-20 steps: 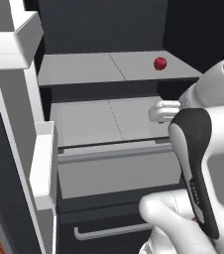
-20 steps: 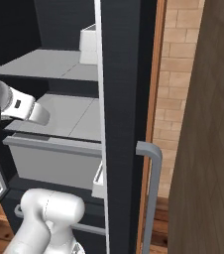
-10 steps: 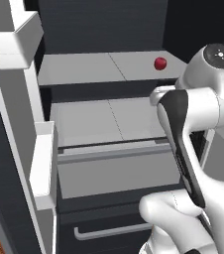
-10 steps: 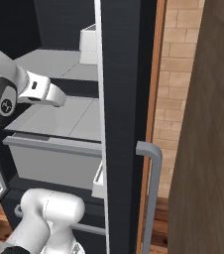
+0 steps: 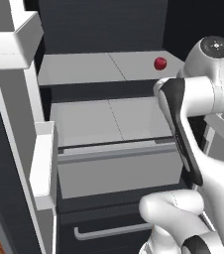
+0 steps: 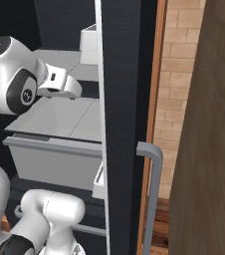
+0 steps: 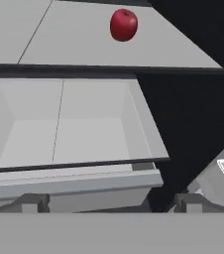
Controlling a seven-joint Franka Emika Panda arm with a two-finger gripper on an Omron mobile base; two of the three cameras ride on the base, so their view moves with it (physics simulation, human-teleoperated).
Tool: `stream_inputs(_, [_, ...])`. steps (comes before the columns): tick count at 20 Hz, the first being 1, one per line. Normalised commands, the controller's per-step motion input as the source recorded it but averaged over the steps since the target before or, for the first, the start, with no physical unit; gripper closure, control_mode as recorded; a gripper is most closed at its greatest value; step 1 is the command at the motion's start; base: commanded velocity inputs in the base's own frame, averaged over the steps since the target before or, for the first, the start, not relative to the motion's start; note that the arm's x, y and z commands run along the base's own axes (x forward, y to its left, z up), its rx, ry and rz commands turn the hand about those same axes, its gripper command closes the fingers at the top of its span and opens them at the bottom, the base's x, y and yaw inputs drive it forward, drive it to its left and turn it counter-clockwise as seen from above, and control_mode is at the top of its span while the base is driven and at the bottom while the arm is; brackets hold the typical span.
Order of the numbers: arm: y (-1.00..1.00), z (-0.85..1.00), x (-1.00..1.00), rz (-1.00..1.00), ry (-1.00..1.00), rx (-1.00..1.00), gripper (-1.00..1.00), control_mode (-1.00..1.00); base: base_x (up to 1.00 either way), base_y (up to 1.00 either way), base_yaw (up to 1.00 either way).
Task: Open the fridge, remove the apple, garlic, and steak, and place them on any counter.
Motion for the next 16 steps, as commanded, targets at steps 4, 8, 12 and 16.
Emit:
stream_inputs(4, [-0.17,0.0,0.46,0.0,-0.02,0.0,-1.0,-1.0,0.0,0.0,0.0])
stream_inputs(8, [-0.06,0.12,0.4,0.0,0.0,0.0,-1.0,-1.0,0.0,0.0,0.0])
stream_inputs(12, [-0.06,0.32,0.24,0.0,0.04,0.01,-1.0,-1.0,0.0,0.0,0.0])
stream_inputs(16, [-0.1,0.32,0.29,0.0,0.03,0.04,-1.0,-1.0,0.0,0.0,0.0])
